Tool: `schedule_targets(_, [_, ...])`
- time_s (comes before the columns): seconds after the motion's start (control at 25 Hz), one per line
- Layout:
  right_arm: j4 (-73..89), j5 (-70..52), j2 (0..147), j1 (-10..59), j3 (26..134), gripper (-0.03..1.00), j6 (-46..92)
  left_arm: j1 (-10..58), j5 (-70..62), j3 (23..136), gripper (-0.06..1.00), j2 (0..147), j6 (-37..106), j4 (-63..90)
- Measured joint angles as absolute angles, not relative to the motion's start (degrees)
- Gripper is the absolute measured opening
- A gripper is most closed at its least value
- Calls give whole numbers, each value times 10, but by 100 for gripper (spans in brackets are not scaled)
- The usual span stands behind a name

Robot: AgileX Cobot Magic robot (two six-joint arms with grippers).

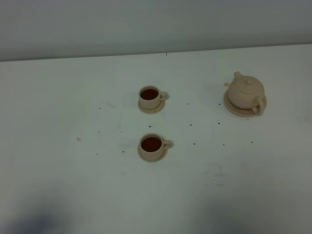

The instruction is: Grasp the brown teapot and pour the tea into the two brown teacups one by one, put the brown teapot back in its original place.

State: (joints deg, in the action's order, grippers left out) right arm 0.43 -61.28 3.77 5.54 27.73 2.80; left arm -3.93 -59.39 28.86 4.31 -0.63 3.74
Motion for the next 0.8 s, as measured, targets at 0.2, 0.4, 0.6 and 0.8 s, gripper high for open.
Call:
schedule_targets(0.2, [23,-613,36,31,277,33,33,-39,-594,289,25,43,-6,37])
schedule_targets(0.4, [33,-613,36,30,277,30,36,-39,-594,289,25,43,-6,37])
schedule_targets(0.6, [37,-613,36,30,277,27,37,-39,-594,289,25,43,-6,37])
schedule_targets(0.8, [40,-613,36,30,277,24,37,-39,-594,289,25,43,-6,37])
